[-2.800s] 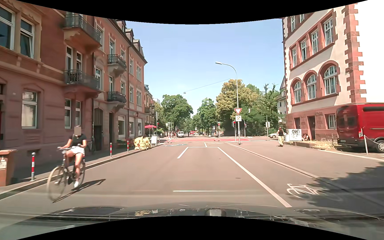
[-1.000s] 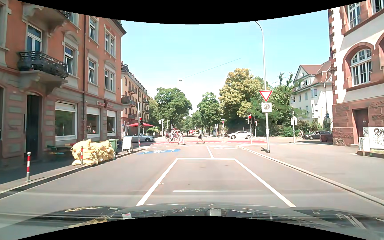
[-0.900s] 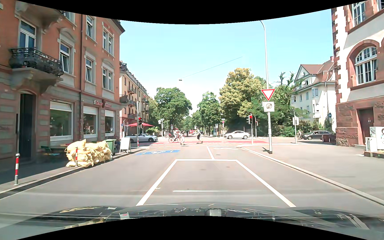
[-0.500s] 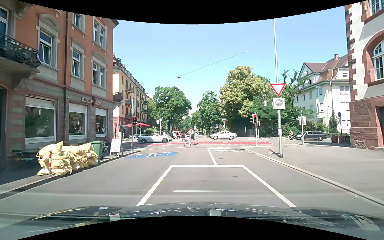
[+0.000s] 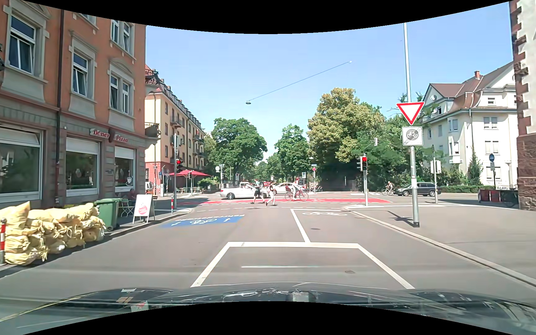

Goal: Follow the waypoints while adhering to traffic rules and regulations

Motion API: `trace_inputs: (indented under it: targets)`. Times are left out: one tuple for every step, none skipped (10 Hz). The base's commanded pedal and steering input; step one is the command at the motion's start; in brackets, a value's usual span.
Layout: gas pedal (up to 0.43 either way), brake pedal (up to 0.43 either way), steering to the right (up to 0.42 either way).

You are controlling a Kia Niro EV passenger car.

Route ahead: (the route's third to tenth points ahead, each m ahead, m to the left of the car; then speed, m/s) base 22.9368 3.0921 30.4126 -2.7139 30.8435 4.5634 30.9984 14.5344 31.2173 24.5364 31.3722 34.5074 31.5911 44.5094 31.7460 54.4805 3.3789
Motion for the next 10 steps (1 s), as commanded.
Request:
trace_inputs:
  targets:
    - [0.0, 0.195, 0.002]
    - [0.0, 0.201, 0.002]
    - [0.0, 0.207, 0.002]
    - [0.0, 0.207, 0.001]
    - [0.0, 0.207, 0.001]
    - [0.0, 0.207, 0.001]
    - [0.0, 0.207, 0.001]
    - [0.0, 0.207, 0.001]
    - [0.0, 0.207, 0.001]
    - [0.0, 0.207, 0.001]
